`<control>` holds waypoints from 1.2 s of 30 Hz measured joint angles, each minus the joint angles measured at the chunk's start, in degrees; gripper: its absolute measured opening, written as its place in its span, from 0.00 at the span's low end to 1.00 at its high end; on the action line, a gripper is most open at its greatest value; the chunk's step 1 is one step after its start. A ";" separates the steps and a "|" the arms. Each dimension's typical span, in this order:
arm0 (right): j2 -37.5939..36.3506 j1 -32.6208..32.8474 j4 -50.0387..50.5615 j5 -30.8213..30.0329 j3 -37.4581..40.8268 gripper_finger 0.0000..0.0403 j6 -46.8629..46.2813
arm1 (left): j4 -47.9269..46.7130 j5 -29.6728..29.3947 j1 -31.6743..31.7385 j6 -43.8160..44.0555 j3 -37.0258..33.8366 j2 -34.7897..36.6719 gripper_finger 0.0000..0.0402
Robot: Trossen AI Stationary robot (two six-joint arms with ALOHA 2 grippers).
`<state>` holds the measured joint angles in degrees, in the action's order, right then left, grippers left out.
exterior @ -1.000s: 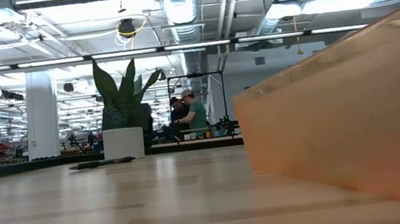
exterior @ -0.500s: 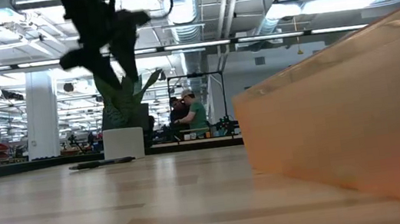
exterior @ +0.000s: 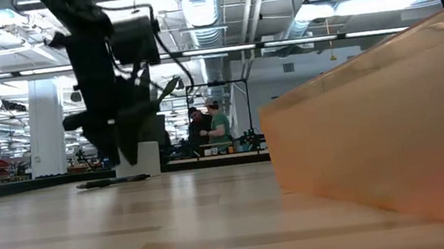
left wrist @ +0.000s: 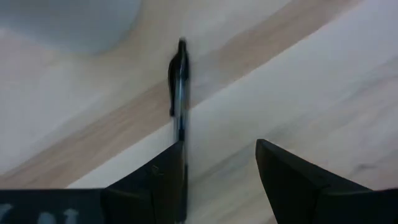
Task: Sort pens & pencils
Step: Put the transparent black pen into the orange bin
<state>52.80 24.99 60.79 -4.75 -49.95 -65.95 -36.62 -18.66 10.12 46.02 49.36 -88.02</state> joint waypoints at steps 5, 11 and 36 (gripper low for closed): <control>0.00 -0.91 -0.01 0.22 0.00 0.55 -0.02 | 1.03 1.52 2.62 -0.87 -1.88 -4.09 0.47; 0.00 -1.13 -0.01 0.42 0.00 0.55 -0.04 | 2.11 5.96 4.85 -2.28 -2.39 -6.71 0.45; 0.02 -1.02 -0.17 0.28 0.02 0.55 2.75 | 5.07 13.03 -9.80 0.24 24.56 -3.82 0.03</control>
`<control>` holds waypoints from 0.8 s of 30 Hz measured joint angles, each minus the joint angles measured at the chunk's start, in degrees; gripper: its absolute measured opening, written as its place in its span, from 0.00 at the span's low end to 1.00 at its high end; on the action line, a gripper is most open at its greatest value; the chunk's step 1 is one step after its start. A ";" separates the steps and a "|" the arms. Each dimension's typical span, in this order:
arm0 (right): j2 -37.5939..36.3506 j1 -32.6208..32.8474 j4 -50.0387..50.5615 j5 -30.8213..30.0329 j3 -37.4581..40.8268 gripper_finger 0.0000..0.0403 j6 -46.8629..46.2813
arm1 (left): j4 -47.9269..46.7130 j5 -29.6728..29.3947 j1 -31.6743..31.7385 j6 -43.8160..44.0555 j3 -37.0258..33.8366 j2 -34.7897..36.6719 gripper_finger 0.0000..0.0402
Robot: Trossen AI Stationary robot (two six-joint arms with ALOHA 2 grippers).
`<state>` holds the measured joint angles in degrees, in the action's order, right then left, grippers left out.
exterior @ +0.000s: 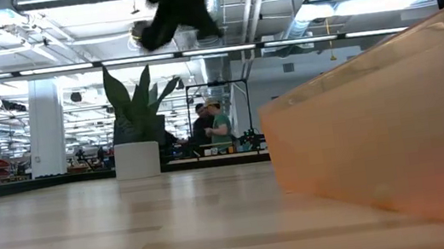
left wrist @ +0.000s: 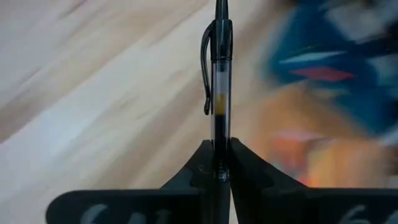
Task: Sort pens & pencils
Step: Put the transparent black pen into the orange bin
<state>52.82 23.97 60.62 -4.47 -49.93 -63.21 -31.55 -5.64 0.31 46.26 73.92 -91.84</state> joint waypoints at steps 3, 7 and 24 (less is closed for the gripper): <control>-0.01 0.00 -0.02 -0.02 0.00 0.55 0.26 | 8.62 -3.71 -5.56 -3.27 5.01 -0.81 0.04; 0.00 0.00 0.00 -0.04 0.00 0.55 0.76 | 21.83 -8.03 -12.09 -9.50 8.15 -3.82 0.04; -0.02 0.00 0.17 -0.04 0.00 0.55 2.22 | 28.79 -5.18 -21.00 -8.14 17.29 -28.28 0.10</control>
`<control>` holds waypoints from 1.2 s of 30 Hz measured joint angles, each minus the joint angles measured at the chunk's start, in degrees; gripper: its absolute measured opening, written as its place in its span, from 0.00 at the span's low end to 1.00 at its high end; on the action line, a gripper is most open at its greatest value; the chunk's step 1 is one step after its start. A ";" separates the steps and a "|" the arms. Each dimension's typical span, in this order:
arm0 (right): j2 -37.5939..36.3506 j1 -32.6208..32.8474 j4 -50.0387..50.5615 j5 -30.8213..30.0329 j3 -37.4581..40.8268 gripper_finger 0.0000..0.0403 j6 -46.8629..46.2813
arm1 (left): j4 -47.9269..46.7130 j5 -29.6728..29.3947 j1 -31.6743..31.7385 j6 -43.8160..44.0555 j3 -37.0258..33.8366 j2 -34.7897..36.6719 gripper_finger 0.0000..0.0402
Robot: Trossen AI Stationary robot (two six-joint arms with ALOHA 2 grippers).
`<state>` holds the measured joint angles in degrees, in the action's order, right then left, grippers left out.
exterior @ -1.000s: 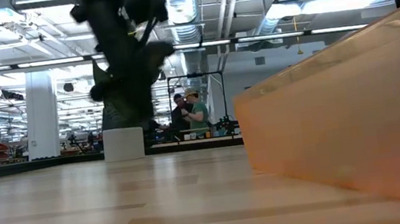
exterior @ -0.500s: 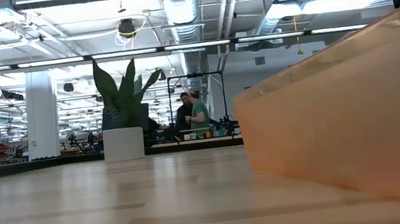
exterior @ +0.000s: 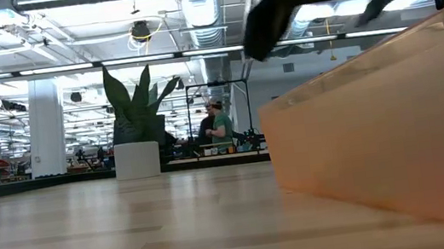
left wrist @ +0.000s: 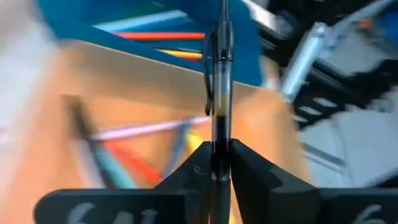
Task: Sort pens & pencils
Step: Put the transparent black pen into the orange bin, then return to Home Position
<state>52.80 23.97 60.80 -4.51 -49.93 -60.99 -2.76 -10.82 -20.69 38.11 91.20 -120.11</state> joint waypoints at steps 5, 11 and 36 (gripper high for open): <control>0.02 0.00 0.00 0.00 0.01 0.55 0.34 | 0.04 7.46 1.15 6.54 1.94 -1.95 0.26; -0.03 -0.03 -0.56 0.00 0.00 0.55 1.58 | -0.19 10.03 3.07 10.45 1.96 -0.34 0.50; -25.64 0.43 -3.72 -12.84 -39.24 0.55 53.49 | -16.98 12.39 7.82 -24.00 -0.78 55.07 0.58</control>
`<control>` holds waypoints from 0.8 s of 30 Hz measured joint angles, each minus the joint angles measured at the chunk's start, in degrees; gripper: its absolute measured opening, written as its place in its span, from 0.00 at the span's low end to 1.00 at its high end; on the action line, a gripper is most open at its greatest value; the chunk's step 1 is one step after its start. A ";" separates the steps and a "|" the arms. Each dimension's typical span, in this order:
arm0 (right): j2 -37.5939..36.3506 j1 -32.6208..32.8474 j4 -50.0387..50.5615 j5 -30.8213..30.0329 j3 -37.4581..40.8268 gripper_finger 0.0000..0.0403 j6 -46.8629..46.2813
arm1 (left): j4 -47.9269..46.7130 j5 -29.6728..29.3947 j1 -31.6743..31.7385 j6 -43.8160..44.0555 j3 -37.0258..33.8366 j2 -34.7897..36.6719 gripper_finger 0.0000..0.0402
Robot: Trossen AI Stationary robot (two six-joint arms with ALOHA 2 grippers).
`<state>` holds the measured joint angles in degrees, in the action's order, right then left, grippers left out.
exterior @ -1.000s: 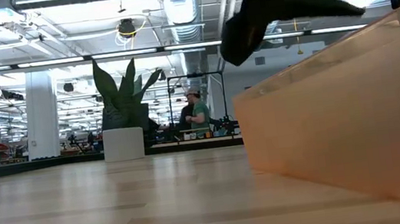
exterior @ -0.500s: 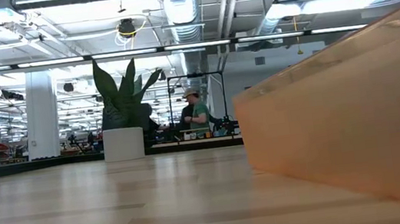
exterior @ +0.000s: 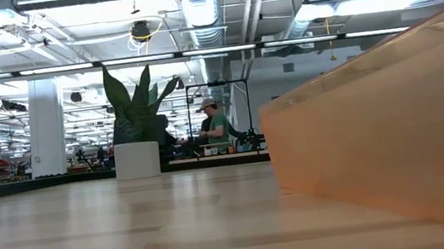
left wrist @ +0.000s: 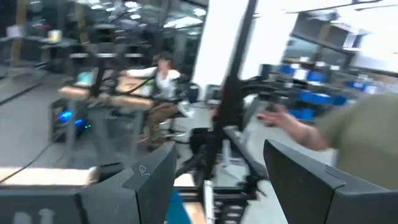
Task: Sort pens & pencils
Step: Return to Home Position
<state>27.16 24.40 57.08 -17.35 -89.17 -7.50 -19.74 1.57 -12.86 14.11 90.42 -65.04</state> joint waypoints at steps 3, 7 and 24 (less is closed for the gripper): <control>-8.00 1.08 -6.05 -0.43 6.39 0.55 0.02 | 3.95 4.10 -0.01 -1.43 -8.41 6.47 0.58; -20.22 0.59 -16.45 0.45 21.19 0.55 -0.98 | 19.28 7.77 0.00 0.85 -27.79 14.79 0.58; -26.78 1.10 -33.47 -3.59 49.28 0.55 -1.50 | 83.76 10.11 1.36 12.26 -89.15 30.99 0.58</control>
<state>0.38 25.50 23.60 -20.94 -39.89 -9.00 64.01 11.68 -11.51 26.37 1.27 -34.05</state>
